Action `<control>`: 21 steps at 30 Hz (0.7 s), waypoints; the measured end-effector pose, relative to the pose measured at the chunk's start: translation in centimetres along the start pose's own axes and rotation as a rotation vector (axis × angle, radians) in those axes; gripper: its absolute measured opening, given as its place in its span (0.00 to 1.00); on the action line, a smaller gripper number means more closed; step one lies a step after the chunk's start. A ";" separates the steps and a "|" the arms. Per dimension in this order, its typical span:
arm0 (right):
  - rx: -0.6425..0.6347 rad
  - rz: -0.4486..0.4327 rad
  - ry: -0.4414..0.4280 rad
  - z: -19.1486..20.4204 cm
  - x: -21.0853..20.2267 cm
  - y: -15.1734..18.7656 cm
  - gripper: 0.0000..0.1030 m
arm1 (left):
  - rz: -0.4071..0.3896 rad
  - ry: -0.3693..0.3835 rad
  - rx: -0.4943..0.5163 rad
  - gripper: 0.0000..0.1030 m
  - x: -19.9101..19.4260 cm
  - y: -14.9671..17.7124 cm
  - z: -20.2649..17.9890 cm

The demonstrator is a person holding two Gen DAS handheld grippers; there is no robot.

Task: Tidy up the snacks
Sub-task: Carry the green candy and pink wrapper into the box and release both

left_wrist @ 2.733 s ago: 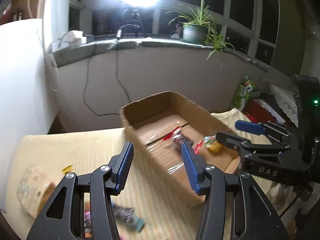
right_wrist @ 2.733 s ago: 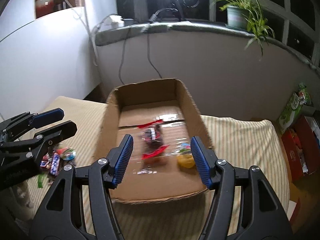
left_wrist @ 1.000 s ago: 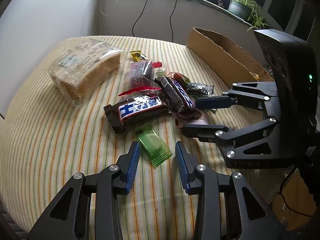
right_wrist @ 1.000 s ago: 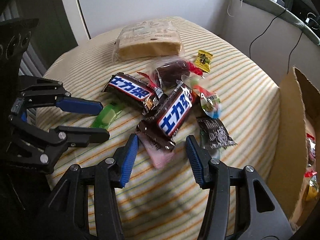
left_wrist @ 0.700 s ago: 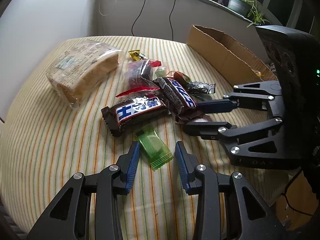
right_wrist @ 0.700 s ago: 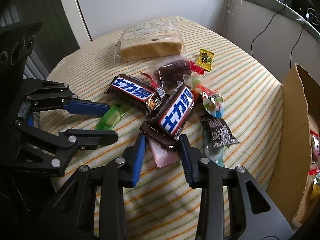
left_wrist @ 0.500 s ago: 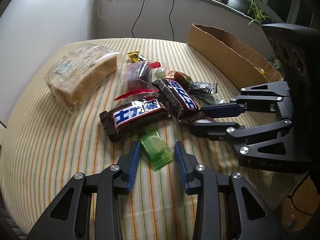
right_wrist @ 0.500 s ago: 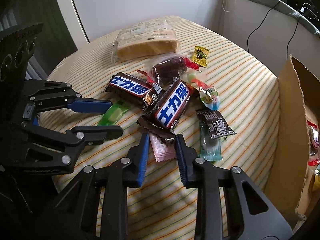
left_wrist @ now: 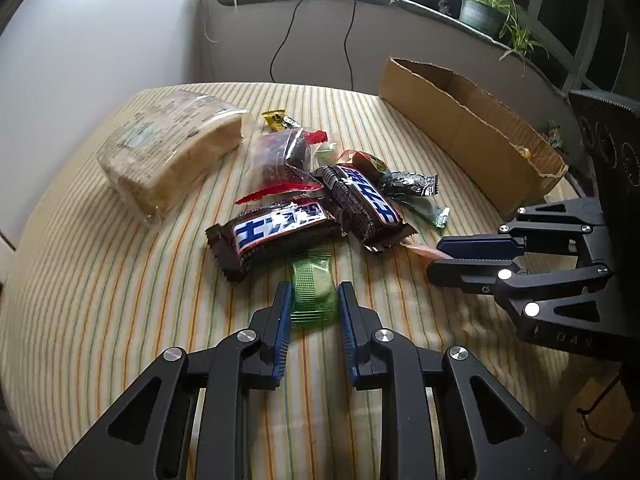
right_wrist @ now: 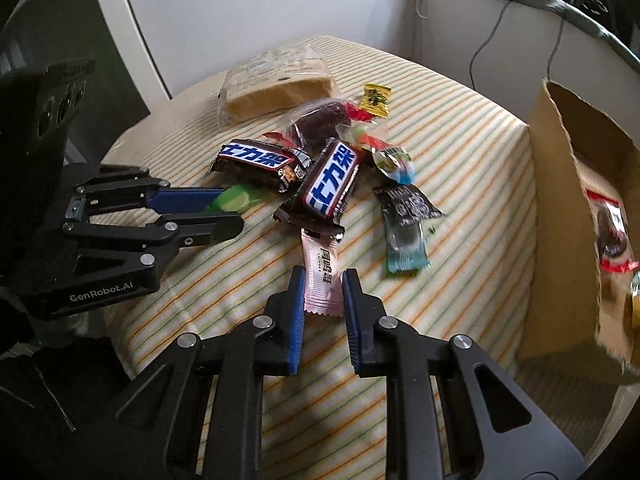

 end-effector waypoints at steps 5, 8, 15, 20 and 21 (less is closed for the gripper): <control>0.057 -0.036 -0.018 0.0 -1.1 0.1 0.18 | -0.012 0.020 -0.022 0.20 -1.2 0.4 -0.2; 0.082 -0.065 -0.023 -0.2 -2.1 -0.1 0.18 | -0.026 0.029 -0.024 0.20 -1.8 0.0 -0.6; 0.120 -0.151 0.000 -1.3 -5.3 -1.9 0.18 | -0.080 0.068 0.008 0.20 -3.1 -2.6 -2.8; 0.149 -0.195 0.052 -3.6 -7.3 -2.7 0.18 | -0.102 0.105 0.035 0.20 -2.5 -4.5 -4.7; 0.159 -0.206 0.065 -4.3 -7.8 -2.8 0.18 | -0.105 0.113 0.041 0.20 -2.3 -5.0 -5.1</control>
Point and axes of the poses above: each gripper's, at about its wrist camera, not at the fingertips, and x roughly the way its jaws point, z to its left, y to its underside, the point moved 10 cm from there along x, roughly the way its jaws point, and after that the axes turned 5 degrees about -z, right-handed, at the moved point
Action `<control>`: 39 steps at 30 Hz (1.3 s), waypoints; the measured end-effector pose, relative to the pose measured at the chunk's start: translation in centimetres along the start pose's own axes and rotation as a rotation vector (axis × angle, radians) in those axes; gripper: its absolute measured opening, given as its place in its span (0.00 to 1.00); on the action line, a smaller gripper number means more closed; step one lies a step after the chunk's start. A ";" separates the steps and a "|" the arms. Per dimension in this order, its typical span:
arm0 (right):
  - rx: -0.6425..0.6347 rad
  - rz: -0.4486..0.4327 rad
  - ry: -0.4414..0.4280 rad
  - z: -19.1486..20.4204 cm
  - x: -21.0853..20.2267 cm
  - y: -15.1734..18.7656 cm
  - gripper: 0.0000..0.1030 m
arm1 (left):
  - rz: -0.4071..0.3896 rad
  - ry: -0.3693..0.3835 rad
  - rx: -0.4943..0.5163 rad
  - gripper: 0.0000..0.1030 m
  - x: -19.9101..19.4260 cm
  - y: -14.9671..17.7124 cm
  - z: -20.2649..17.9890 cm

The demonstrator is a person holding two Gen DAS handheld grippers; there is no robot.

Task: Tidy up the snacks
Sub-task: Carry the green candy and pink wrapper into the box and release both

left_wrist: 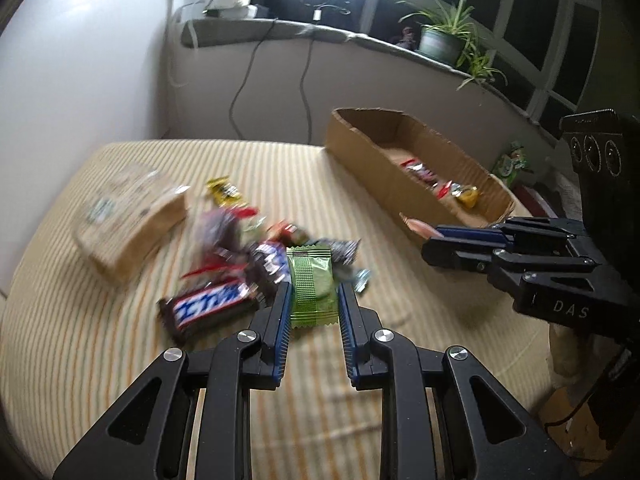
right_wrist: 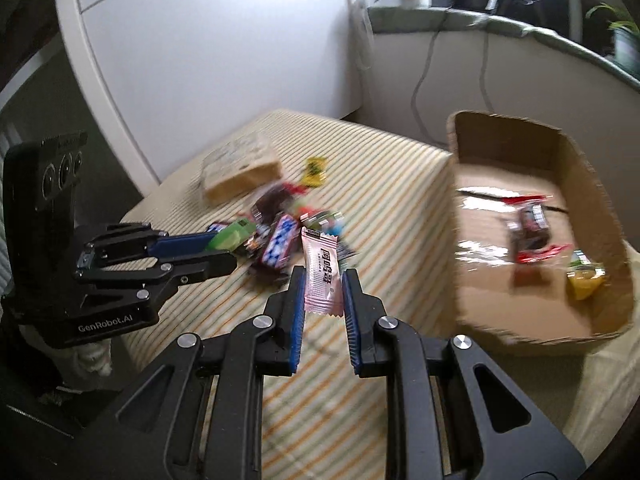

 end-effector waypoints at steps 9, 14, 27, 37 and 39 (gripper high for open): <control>0.095 -0.077 0.117 -6.9 -3.4 -1.9 0.18 | -0.033 0.078 0.052 0.20 2.7 -3.9 -4.4; 0.127 -0.100 0.189 -10.2 -4.9 -2.1 0.18 | -0.043 0.116 0.095 0.20 4.1 -5.4 -7.4; 0.188 -0.084 0.268 -15.1 -5.2 -0.9 0.18 | -0.038 0.160 0.178 0.20 6.9 -7.0 -13.2; 0.203 -0.072 0.282 -16.3 -4.8 -0.6 0.18 | -0.040 0.156 0.214 0.21 7.4 -7.3 -14.5; 0.205 -0.070 0.288 -16.5 -4.7 -0.6 0.19 | -0.041 0.154 0.217 0.21 7.4 -7.3 -14.6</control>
Point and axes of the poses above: each gripper's, at about its wrist camera, not at the fingertips, and x roughly the way its jaws point, z to its left, y to its underside, the point moved 10 cm from there along x, roughly the way its jaws point, and after that the axes turned 5 degrees about -z, right-handed, at the moved point
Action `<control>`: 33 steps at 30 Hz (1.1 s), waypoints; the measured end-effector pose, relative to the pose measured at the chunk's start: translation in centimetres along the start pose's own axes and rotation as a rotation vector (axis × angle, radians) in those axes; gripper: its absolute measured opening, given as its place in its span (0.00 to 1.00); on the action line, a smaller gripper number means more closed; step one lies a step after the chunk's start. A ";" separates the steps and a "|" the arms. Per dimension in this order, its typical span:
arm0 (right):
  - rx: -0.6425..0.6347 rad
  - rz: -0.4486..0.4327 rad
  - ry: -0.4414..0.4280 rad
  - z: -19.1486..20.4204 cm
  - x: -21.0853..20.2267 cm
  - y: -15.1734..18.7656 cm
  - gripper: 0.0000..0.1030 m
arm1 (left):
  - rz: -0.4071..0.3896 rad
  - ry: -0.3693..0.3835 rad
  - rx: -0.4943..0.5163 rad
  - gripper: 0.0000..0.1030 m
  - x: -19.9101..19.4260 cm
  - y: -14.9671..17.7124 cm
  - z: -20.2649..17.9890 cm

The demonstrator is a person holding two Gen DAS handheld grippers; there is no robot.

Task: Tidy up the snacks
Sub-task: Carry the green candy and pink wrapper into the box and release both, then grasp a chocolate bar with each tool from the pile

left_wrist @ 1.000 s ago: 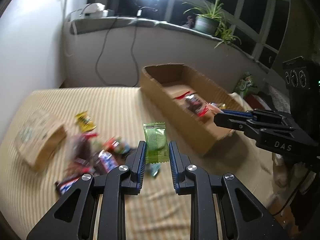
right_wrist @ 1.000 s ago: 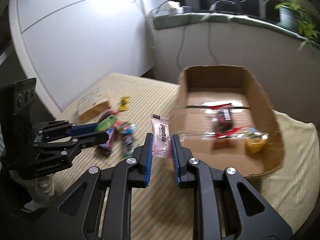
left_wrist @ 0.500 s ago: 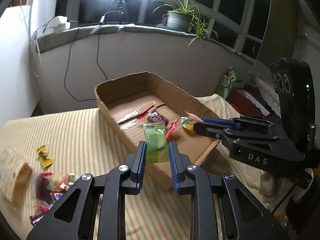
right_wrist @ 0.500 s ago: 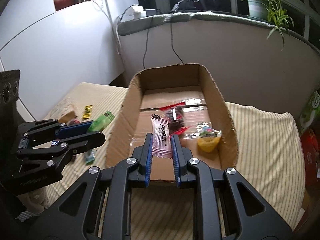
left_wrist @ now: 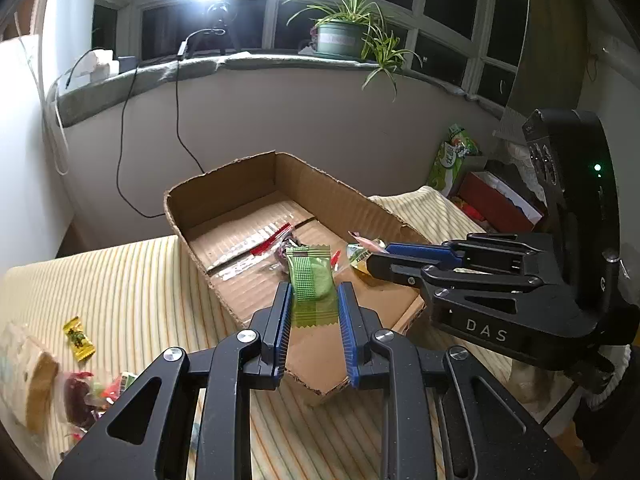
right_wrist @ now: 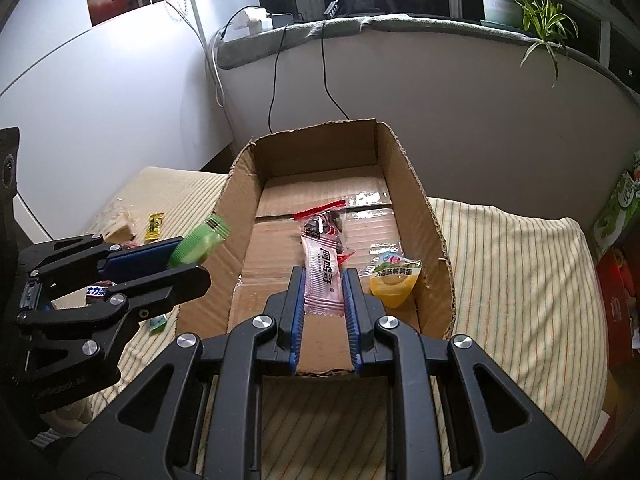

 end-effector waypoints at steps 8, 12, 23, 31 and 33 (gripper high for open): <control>0.012 -0.009 0.022 -0.7 -0.1 -0.3 0.33 | -0.009 -0.010 0.011 0.21 -0.3 -0.2 -0.1; 0.016 -0.018 0.026 -0.5 -0.5 -0.5 0.36 | -0.015 -0.013 0.009 0.21 -0.7 -0.3 0.1; 0.001 -0.037 0.014 2.3 -1.9 -1.1 0.39 | -0.048 -0.028 -0.013 0.21 -3.7 -0.1 2.1; -0.044 -0.038 -0.059 7.4 -2.0 -1.2 0.39 | -0.051 -0.098 -0.073 0.21 -7.7 2.3 7.7; -0.063 -0.033 -0.084 9.0 -1.8 -1.1 0.39 | -0.043 -0.125 -0.089 0.21 -8.7 3.3 9.5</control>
Point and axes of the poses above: each gripper's, at about its wrist camera, not at the fingertips, and x roughly the way its jaws point, z to its left, y to its underside, the point moved 10 cm from there along x, roughly the way its jaws point, and after that the axes turned 5 degrees about -z, right-handed, at the moved point
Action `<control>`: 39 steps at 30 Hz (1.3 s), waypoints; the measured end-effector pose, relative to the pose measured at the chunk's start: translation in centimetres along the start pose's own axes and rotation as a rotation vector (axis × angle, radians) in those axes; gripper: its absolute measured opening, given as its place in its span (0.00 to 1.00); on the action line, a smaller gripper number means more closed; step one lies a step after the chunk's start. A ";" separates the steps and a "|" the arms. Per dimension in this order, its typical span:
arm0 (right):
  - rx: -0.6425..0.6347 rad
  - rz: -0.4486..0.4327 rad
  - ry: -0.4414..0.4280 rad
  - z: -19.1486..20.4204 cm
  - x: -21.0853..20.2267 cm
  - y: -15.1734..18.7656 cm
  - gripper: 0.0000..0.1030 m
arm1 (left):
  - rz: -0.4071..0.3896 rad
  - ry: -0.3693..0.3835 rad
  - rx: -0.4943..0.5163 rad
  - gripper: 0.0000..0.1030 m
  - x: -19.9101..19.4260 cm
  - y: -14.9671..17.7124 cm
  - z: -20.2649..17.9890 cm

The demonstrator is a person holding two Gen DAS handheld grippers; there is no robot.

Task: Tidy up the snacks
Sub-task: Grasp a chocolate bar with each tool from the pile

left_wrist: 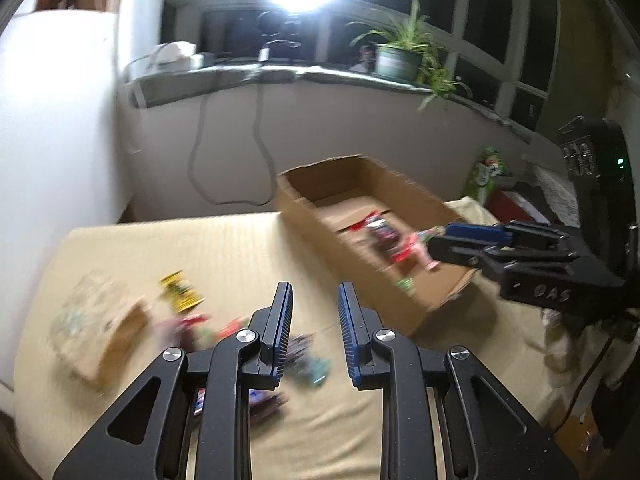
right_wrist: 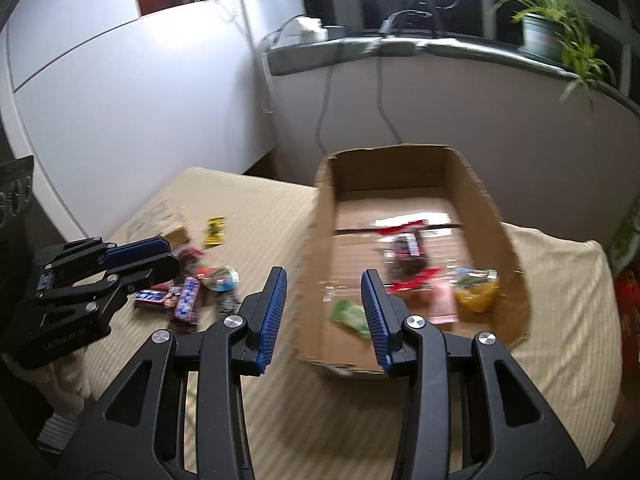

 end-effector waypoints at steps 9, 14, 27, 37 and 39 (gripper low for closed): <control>-0.061 0.035 -0.089 5.4 1.9 0.7 0.39 | 0.030 -0.086 -0.072 0.21 -3.2 3.3 6.7; -0.098 0.069 -0.131 8.0 2.9 1.5 0.40 | 0.063 -0.099 -0.084 0.28 -3.5 5.1 8.5; -0.102 0.194 -0.217 11.8 6.7 4.6 0.50 | 0.150 -0.037 -0.062 0.33 -1.8 7.1 9.8; -0.040 0.287 -0.281 13.2 9.4 6.2 0.50 | 0.239 0.018 -0.065 0.34 0.7 8.6 10.2; -0.028 0.303 -0.284 13.3 9.9 6.5 0.50 | 0.244 0.020 -0.057 0.34 0.8 8.7 10.1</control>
Point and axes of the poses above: each gripper's, at about its wrist camera, not at the fingertips, and x roughly the way its jaws point, z to its left, y to its underside, the point moved 10 cm from there along x, roughly the way its jaws point, and after that the axes turned 5 degrees about -z, right-handed, at the moved point
